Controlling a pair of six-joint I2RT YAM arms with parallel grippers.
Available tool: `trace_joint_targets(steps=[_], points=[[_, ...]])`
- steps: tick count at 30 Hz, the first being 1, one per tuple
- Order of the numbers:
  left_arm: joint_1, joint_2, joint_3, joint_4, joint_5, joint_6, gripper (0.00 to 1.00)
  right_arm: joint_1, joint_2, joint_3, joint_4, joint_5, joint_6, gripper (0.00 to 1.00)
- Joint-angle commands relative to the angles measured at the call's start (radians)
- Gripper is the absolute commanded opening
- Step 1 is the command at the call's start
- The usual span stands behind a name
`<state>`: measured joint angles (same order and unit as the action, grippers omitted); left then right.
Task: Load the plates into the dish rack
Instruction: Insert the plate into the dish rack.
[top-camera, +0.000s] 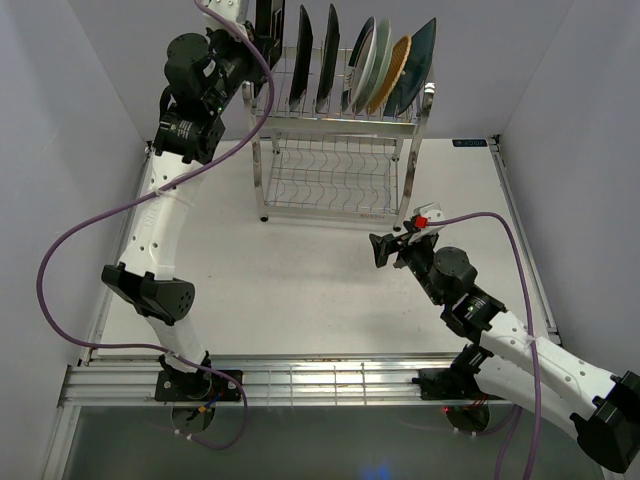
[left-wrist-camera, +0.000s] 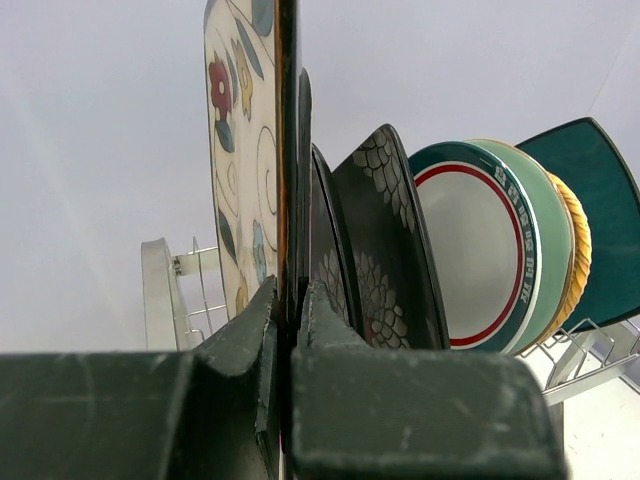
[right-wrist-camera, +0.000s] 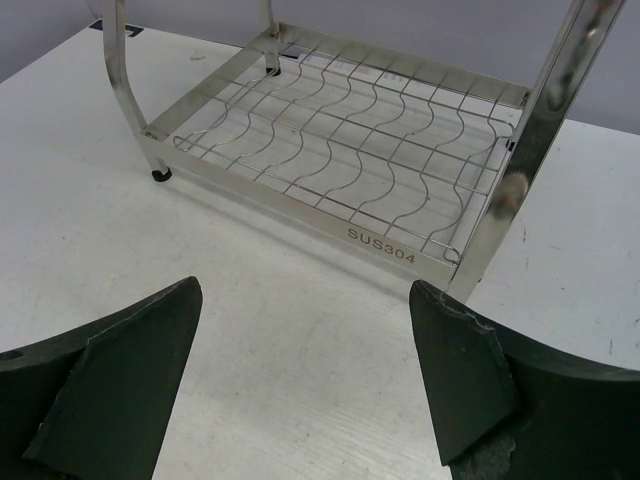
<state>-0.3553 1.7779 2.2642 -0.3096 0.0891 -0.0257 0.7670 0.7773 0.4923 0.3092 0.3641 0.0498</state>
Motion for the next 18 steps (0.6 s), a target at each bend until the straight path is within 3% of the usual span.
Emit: trace_joint_targets(steps=[1,6,18], points=[[0.009,-0.098,0.014,0.196,0.003,0.021,0.0,-0.002,-0.003,0.011,0.03,0.004,0.002,0.9],[0.024,-0.112,-0.057,0.221,0.008,0.021,0.0,-0.002,-0.006,0.011,0.03,0.001,0.002,0.9],[0.056,-0.066,-0.06,0.175,0.049,-0.005,0.0,-0.002,-0.006,0.012,0.027,-0.002,0.004,0.9]])
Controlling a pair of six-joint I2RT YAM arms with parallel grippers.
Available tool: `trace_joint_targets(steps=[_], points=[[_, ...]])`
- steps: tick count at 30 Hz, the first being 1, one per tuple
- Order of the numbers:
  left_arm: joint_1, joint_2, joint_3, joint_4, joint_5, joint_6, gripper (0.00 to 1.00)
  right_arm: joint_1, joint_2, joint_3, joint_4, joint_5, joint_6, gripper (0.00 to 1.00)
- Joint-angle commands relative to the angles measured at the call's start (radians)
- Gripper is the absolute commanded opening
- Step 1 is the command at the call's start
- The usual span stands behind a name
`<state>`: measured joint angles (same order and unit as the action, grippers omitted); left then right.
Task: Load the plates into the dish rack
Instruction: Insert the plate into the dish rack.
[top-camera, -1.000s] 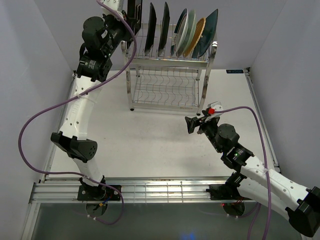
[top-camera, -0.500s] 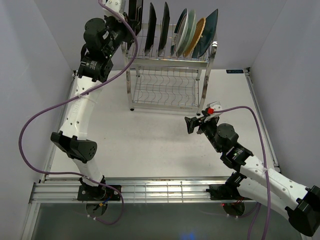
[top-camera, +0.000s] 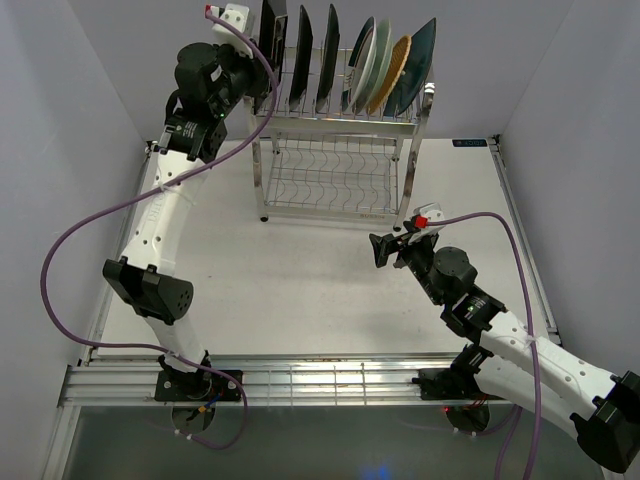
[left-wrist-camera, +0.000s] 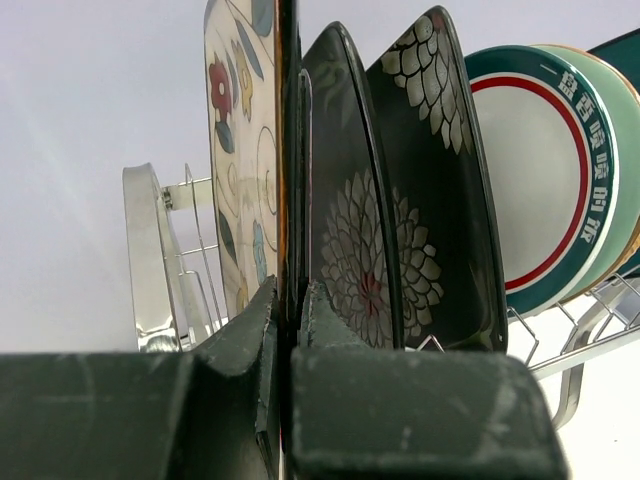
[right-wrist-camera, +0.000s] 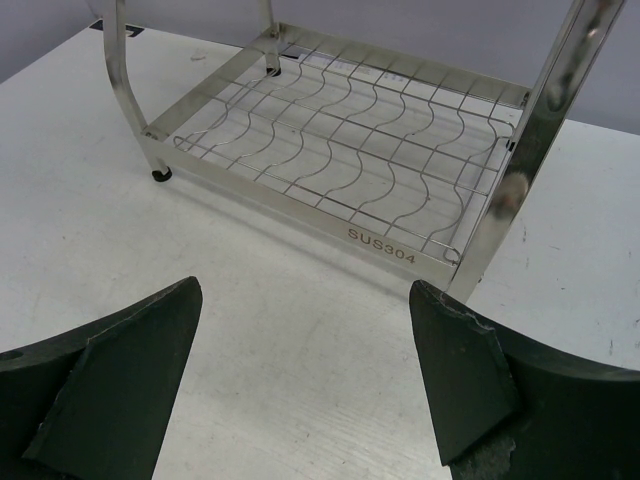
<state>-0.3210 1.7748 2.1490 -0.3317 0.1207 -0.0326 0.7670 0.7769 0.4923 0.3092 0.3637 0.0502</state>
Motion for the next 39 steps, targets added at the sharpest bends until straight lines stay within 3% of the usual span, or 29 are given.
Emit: trace_joint_targets(steps=[1,5,11,15,16,19,21,23,34,39], points=[[0.025,-0.052,0.086,0.174,0.019,-0.001,0.0,-0.002,-0.005,0.012,0.025,-0.002,0.004,0.9],[0.039,0.041,0.205,0.077,0.033,-0.018,0.0,-0.002,-0.005,0.012,0.024,0.0,0.005,0.9],[0.051,0.04,0.169,0.1,0.046,-0.041,0.01,-0.002,-0.005,0.014,0.021,-0.002,0.005,0.9],[0.051,0.06,0.189,0.092,0.056,-0.046,0.23,-0.002,-0.007,0.014,0.021,-0.002,0.005,0.9],[0.053,0.063,0.19,0.091,0.059,-0.047,0.33,-0.002,-0.01,0.015,0.019,-0.003,0.005,0.9],[0.051,0.063,0.19,0.095,0.062,-0.049,0.4,-0.002,-0.01,0.014,0.021,-0.003,0.007,0.9],[0.051,0.061,0.19,0.099,0.062,-0.049,0.57,-0.002,-0.01,0.014,0.019,-0.005,0.005,0.9],[0.051,0.06,0.192,0.102,0.068,-0.047,0.64,-0.002,-0.01,0.015,0.018,-0.006,0.007,0.9],[0.054,-0.004,0.161,0.106,0.036,-0.024,0.94,-0.002,-0.011,0.014,0.018,-0.003,0.007,0.9],[0.054,-0.216,-0.079,0.144,0.01,-0.01,0.98,-0.003,-0.014,0.008,0.028,0.015,0.01,0.9]])
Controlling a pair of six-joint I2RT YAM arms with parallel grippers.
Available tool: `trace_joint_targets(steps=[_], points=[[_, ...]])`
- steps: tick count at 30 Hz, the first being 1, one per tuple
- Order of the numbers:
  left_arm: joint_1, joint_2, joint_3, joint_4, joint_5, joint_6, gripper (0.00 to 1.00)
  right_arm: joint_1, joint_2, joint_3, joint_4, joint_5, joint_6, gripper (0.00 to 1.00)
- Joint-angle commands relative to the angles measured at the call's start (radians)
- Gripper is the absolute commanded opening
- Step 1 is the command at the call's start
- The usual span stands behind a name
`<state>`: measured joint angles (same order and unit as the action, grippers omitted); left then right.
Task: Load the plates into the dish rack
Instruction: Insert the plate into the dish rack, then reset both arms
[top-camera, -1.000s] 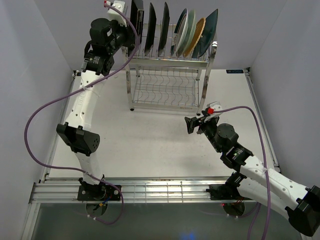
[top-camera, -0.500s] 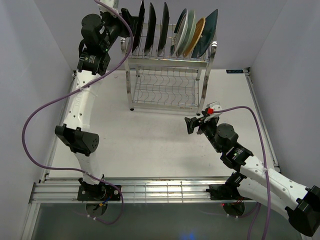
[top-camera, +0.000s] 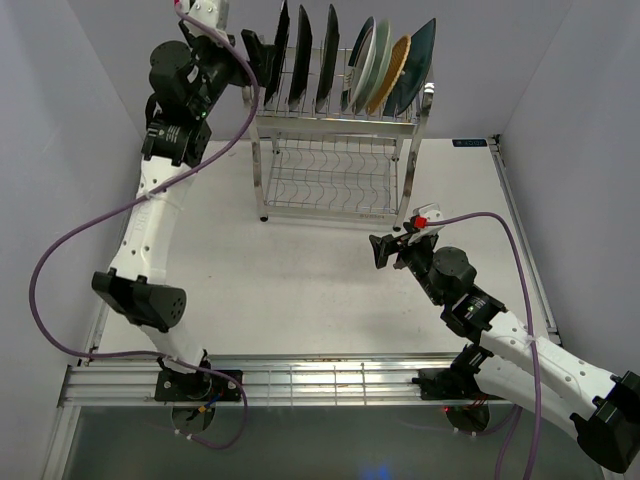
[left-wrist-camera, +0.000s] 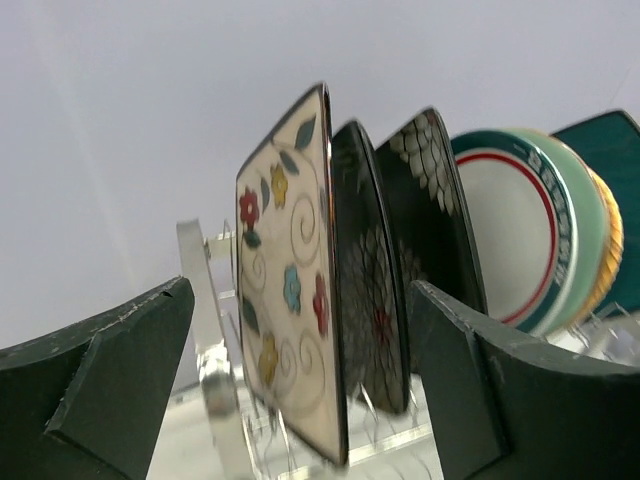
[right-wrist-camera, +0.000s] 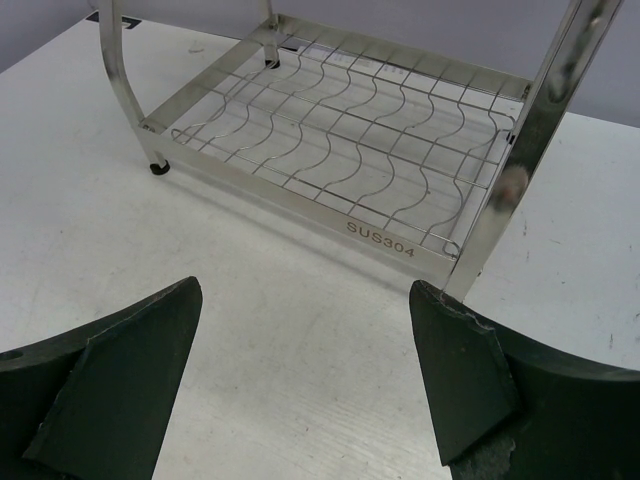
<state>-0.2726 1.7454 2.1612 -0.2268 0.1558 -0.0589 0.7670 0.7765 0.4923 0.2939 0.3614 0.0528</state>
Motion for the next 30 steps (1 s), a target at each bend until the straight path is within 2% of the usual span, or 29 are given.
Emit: trace_joint_targets(steps=[1,2,3,4,5,7,8,9,12,13,15,16,22,24,27,30], points=[[0.004,-0.228,-0.144,0.049,-0.032,0.016,0.98,-0.002,-0.014,0.003,0.048,0.022,0.009,0.9],[0.006,-0.269,-0.202,0.061,-0.032,0.019,0.98,-0.002,-0.014,0.0,0.053,0.025,0.013,0.9],[0.006,-0.315,-0.325,0.085,-0.033,0.022,0.98,-0.002,-0.013,-0.003,0.057,0.031,0.016,0.9],[0.004,-0.41,-0.393,0.127,-0.044,0.022,0.98,-0.002,-0.011,-0.004,0.059,0.033,0.018,0.9],[0.004,-0.461,-0.544,0.154,-0.039,0.027,0.98,-0.002,-0.01,-0.004,0.06,0.039,0.031,0.9],[0.006,-0.608,-0.699,0.204,-0.038,0.031,0.98,-0.002,-0.003,-0.001,0.059,0.048,0.047,0.9],[0.004,-0.656,-0.774,0.255,-0.032,0.031,0.98,-0.003,0.0,0.002,0.056,0.047,0.054,0.9],[0.007,-0.702,-0.919,0.277,-0.026,0.033,0.98,-0.002,0.001,0.005,0.051,0.045,0.074,0.9],[0.009,-0.877,-1.131,0.373,-0.007,0.033,0.98,-0.003,0.015,0.029,0.013,0.047,0.104,0.9],[0.009,-0.914,-1.255,0.394,0.002,0.037,0.98,-0.003,0.02,0.035,0.004,0.051,0.125,0.9],[0.009,-0.997,-1.352,0.44,0.002,0.044,0.98,-0.002,0.018,0.037,-0.013,0.054,0.145,0.9],[0.01,-1.014,-1.424,0.449,0.001,0.045,0.98,-0.002,0.012,0.035,-0.013,0.053,0.16,0.9],[0.012,-1.084,-1.603,0.481,-0.061,0.122,0.98,-0.002,-0.029,-0.007,0.037,0.03,0.185,0.9],[0.012,-1.11,-1.713,0.539,-0.085,0.137,0.98,-0.002,-0.034,-0.023,0.051,0.03,0.2,0.9],[0.013,-1.153,-1.807,0.601,-0.114,0.166,0.98,-0.003,-0.023,-0.026,0.056,0.028,0.202,0.9],[0.015,-1.182,-1.828,0.604,-0.092,0.162,0.98,-0.003,-0.008,-0.018,0.053,0.027,0.202,0.9]])
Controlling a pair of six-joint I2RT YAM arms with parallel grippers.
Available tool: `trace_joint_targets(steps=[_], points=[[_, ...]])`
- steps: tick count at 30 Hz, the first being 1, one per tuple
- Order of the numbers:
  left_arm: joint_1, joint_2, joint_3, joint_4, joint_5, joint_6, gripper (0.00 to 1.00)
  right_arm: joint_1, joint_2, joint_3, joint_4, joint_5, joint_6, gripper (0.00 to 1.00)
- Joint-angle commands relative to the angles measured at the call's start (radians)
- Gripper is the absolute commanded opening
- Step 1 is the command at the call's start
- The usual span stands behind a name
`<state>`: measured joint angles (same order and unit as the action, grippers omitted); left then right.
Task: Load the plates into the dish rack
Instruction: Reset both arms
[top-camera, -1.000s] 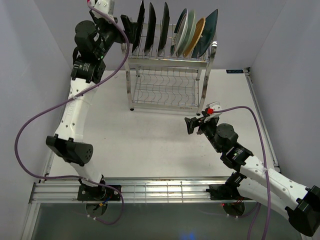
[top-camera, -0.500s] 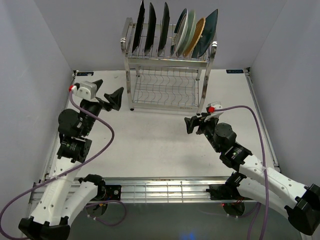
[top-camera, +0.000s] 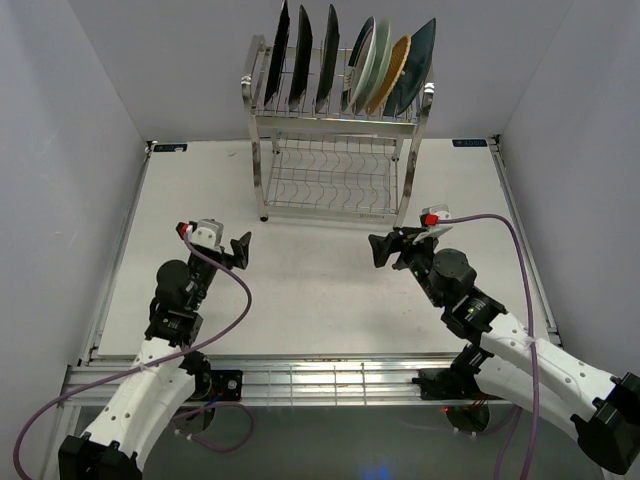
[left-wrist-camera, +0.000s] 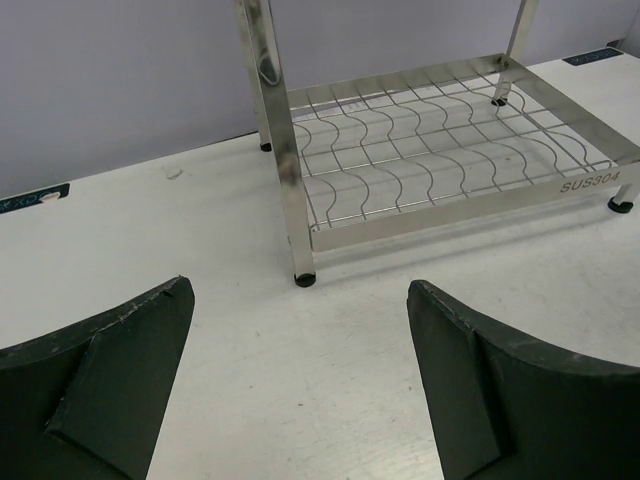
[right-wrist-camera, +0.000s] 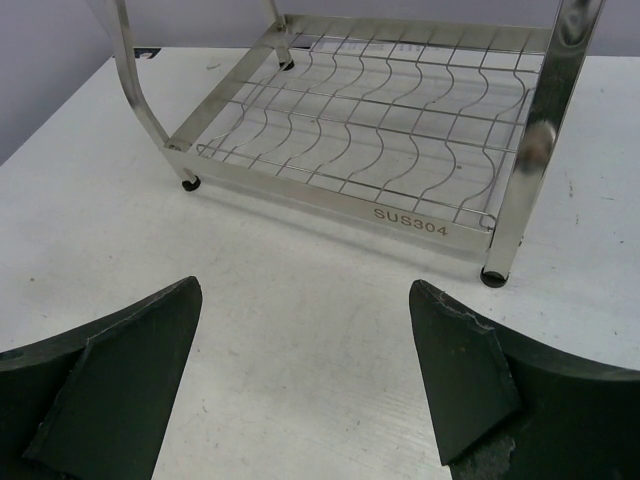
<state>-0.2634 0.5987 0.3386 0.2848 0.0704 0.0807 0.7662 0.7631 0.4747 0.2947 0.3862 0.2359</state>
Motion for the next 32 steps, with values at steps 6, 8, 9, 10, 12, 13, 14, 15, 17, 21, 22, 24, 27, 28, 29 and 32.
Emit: trace_joint_targets(steps=[6,8,9,10,12,13,14,15,17,21,22,24,27,28,29,32], points=[[0.009,-0.025,-0.015,0.099,-0.004,0.014,0.98,-0.001,0.002,0.005,0.04,-0.01,0.017,0.9],[0.007,-0.02,-0.018,0.105,-0.012,0.008,0.98,-0.002,-0.01,0.007,0.034,-0.004,0.01,0.9],[0.009,-0.014,-0.018,0.109,-0.014,0.004,0.98,-0.002,-0.016,0.005,0.031,0.002,0.008,0.9],[0.009,-0.011,-0.018,0.109,-0.015,0.004,0.98,-0.002,-0.028,0.001,0.031,0.003,0.005,0.9],[0.009,-0.01,-0.019,0.113,-0.015,0.004,0.98,-0.001,-0.039,-0.007,0.041,0.0,-0.01,0.9],[0.009,-0.01,-0.018,0.113,-0.02,0.004,0.98,-0.002,-0.047,-0.014,0.047,0.0,-0.013,0.9],[0.009,-0.01,-0.018,0.113,-0.024,0.002,0.98,-0.002,-0.048,-0.018,0.052,0.0,-0.02,0.9],[0.007,-0.01,-0.016,0.113,-0.029,0.002,0.98,-0.002,-0.047,-0.018,0.054,0.003,-0.021,0.9],[0.007,-0.002,-0.016,0.113,-0.035,0.002,0.98,-0.002,-0.042,-0.013,0.052,0.006,-0.024,0.9],[0.009,0.006,-0.013,0.111,-0.026,0.001,0.98,-0.001,-0.033,-0.004,0.043,0.008,-0.029,0.9],[0.007,0.007,-0.013,0.113,-0.026,0.001,0.98,-0.001,-0.03,-0.001,0.037,0.008,-0.029,0.9],[0.007,0.007,-0.013,0.111,-0.032,-0.001,0.98,-0.002,-0.027,0.004,0.034,0.013,-0.03,0.9],[0.007,0.006,-0.012,0.111,-0.035,0.001,0.98,-0.002,-0.025,0.005,0.032,0.013,-0.03,0.9],[0.007,0.004,-0.01,0.111,-0.038,-0.001,0.98,-0.002,-0.025,0.005,0.031,0.01,-0.03,0.9],[0.009,0.007,-0.01,0.111,-0.041,-0.002,0.98,-0.002,-0.03,0.004,0.035,0.006,-0.032,0.9],[0.009,0.006,-0.01,0.111,-0.043,-0.004,0.98,-0.002,-0.041,-0.002,0.04,0.005,-0.033,0.9]])
